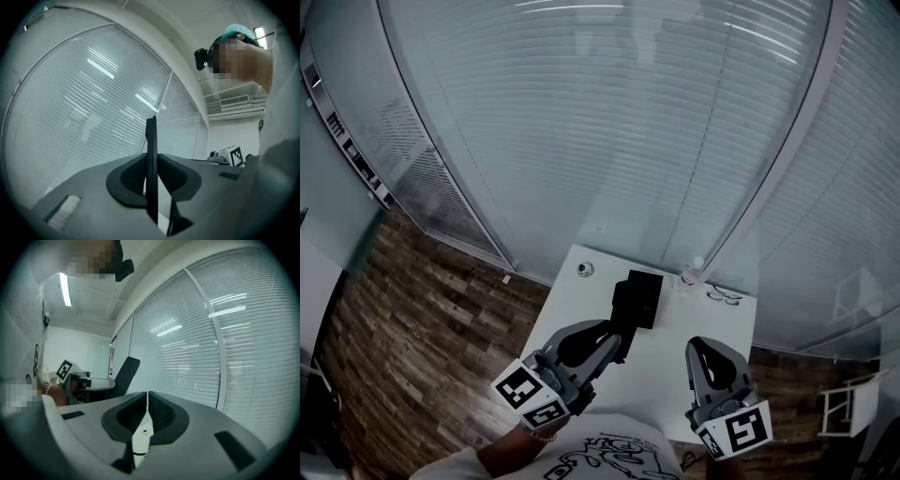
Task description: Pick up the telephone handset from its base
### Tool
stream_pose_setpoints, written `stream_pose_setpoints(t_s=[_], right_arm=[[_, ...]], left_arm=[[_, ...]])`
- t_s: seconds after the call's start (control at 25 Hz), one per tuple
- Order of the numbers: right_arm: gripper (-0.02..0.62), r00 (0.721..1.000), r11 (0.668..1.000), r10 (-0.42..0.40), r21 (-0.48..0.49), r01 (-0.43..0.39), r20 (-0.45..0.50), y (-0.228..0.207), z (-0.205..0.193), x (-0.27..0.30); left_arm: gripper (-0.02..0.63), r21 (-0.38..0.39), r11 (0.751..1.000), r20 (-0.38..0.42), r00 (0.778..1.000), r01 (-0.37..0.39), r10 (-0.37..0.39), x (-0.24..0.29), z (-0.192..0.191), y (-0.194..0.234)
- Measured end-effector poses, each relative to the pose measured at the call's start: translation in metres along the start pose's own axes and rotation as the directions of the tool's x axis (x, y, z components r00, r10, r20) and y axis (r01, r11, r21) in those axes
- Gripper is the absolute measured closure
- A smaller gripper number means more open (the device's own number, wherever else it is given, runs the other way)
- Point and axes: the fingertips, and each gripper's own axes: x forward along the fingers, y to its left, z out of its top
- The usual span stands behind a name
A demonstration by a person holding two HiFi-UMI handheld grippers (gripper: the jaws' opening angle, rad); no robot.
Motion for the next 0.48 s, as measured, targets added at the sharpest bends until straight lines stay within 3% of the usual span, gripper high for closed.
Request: stream_pose_setpoints(t_s=[0.48], right_arm=[[0.583,1.000,1.000,0.013,0.012,-0.013,0.007,0.0049,-0.0009,-0.0020]], left_arm=[[0.545,0.001,1.000,-0.003,1.000,0.001,-0.001,-0.0025,-0.0042,-0.0025]])
